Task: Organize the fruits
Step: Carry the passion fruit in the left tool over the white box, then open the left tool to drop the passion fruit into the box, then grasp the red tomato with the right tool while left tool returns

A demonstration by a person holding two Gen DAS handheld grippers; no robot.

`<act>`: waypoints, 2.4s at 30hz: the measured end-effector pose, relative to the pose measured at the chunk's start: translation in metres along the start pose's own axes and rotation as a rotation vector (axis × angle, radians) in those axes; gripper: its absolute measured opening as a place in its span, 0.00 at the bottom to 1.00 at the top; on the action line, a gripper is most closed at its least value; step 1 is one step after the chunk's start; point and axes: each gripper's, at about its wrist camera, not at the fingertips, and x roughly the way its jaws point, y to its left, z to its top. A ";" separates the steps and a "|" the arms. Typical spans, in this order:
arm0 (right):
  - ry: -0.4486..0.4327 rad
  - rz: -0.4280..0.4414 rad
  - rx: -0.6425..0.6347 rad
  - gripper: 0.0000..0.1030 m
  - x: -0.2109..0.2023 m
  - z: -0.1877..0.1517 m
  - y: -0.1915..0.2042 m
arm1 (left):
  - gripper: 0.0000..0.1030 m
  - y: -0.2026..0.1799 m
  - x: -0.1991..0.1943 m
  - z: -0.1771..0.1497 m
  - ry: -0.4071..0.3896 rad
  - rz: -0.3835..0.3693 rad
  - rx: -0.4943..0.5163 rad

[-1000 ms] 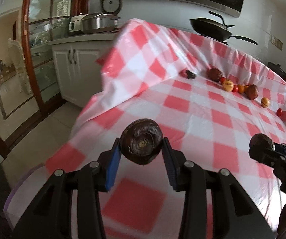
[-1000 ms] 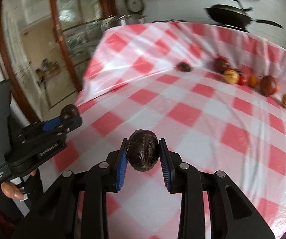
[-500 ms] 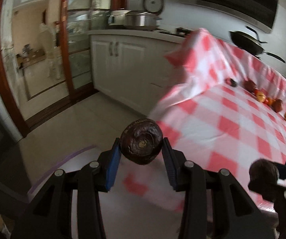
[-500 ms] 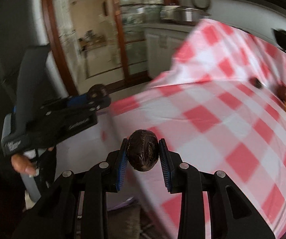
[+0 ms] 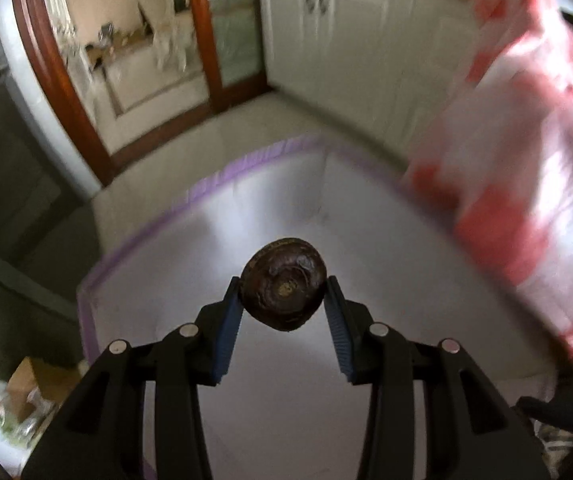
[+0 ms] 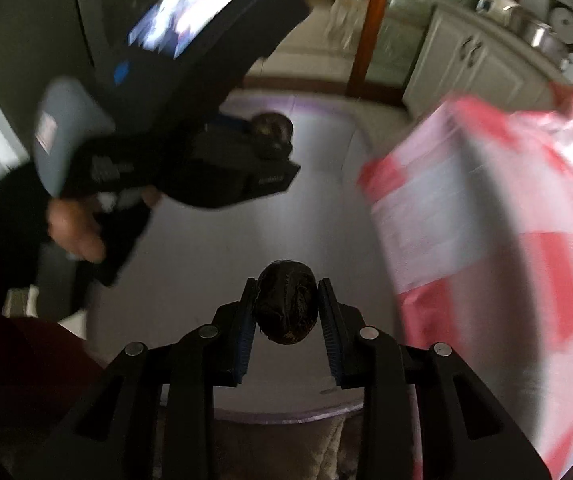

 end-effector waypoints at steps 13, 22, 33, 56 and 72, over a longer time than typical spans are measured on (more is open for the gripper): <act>0.204 0.013 -0.064 0.30 0.066 -0.001 0.020 | 0.41 0.016 0.065 -0.009 0.212 0.089 -0.056; 0.191 0.045 0.017 0.33 0.061 0.008 0.006 | 0.69 0.027 0.070 -0.007 0.228 0.109 -0.077; -0.395 0.084 0.178 0.63 -0.132 -0.001 -0.052 | 0.98 0.025 -0.065 0.037 -0.349 0.093 -0.147; -0.579 -0.683 1.399 0.84 -0.305 -0.411 -0.358 | 0.98 -0.481 -0.144 0.087 -0.225 -0.631 0.412; -0.471 -0.758 1.692 0.66 -0.288 -0.485 -0.501 | 0.98 -0.578 -0.107 0.140 -0.298 -0.686 0.072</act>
